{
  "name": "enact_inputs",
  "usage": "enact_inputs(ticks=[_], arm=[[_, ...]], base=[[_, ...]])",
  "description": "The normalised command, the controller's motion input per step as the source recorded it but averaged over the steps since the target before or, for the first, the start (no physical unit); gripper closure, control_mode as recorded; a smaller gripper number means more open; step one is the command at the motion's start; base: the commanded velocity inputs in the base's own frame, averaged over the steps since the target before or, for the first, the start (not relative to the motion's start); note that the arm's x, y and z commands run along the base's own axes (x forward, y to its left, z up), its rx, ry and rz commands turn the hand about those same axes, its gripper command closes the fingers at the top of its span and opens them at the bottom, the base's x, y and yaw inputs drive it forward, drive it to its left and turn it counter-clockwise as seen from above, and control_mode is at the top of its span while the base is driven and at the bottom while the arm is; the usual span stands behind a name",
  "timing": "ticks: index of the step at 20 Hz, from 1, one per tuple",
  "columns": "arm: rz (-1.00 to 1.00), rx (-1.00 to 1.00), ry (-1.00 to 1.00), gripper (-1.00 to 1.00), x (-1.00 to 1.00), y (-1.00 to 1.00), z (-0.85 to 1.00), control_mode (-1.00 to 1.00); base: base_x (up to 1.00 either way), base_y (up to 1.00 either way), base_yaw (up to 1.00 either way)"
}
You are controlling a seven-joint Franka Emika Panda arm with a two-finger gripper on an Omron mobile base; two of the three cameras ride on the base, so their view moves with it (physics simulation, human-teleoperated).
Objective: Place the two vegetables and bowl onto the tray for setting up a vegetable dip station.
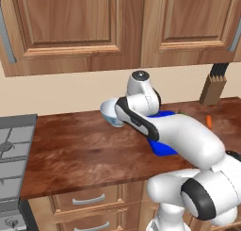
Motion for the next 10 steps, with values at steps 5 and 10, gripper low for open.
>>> enact_inputs(ticks=[5,10], arm=[[0.03,-0.01,0.02,-1.00,0.38,0.09,-0.25,-1.00],[0.00,-0.04,0.02,-1.00,0.42,0.13,-0.25,-1.00]], base=[[0.00,0.00,0.00],[0.00,0.00,0.00]])
